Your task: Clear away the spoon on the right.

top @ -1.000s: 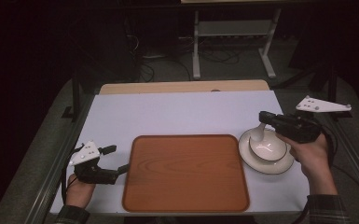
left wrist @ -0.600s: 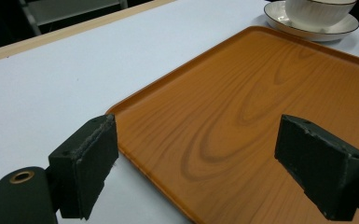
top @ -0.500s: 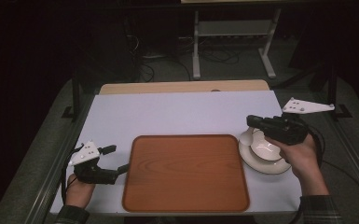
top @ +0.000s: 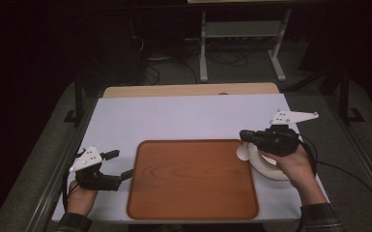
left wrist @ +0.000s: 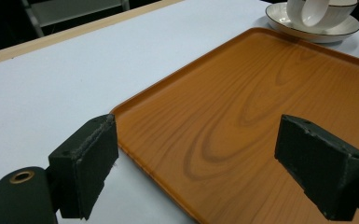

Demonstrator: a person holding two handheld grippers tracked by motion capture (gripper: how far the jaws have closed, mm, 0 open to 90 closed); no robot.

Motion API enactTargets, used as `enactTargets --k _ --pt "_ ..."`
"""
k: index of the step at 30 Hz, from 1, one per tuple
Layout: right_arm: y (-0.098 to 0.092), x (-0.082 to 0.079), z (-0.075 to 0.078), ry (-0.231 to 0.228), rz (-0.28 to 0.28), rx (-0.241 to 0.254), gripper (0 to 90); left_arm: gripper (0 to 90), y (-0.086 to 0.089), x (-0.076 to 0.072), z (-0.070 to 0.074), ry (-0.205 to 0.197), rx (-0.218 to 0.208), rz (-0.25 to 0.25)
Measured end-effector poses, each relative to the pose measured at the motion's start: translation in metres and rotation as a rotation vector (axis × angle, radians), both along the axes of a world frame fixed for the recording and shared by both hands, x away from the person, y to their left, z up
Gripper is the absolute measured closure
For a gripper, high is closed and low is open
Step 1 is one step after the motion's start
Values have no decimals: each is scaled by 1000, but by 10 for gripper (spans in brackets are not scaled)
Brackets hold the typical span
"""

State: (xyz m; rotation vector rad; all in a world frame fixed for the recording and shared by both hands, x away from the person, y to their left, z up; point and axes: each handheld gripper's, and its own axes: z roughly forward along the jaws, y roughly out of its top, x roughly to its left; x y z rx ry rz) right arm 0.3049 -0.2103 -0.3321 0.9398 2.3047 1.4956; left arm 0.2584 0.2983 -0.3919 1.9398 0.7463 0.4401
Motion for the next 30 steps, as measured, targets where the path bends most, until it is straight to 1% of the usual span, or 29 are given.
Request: enactTargets --k 6,8,11,15,16,17,20,21,27,30 --pt "13 2 -14 34 30 -41 841 127 0 0 0 -2 2 -3" --pt "17 2 -17 38 37 -57 841 127 0 0 0 -1 2 -3" --pt "21 2 -22 51 47 -68 842 127 0 0 0 -1 2 -3" --pt "27 2 -31 74 62 -102 841 127 0 0 0 -1 2 -3" --pt "27 2 -31 74 62 -102 841 127 0 0 0 -1 1 -3" --pt "29 1 -32 76 63 -112 841 127 0 0 0 -1 1 -4" --pt "31 1 -35 81 73 -114 841 127 0 0 0 -1 2 -4" --pt "32 1 -35 83 75 -107 841 127 0 0 0 -1 2 -4" --pt "34 2 -37 81 75 -100 840 128 -1 0 0 0 3 -4" --pt "40 4 -38 79 80 -102 840 127 -2 0 0 -1 4 -5"
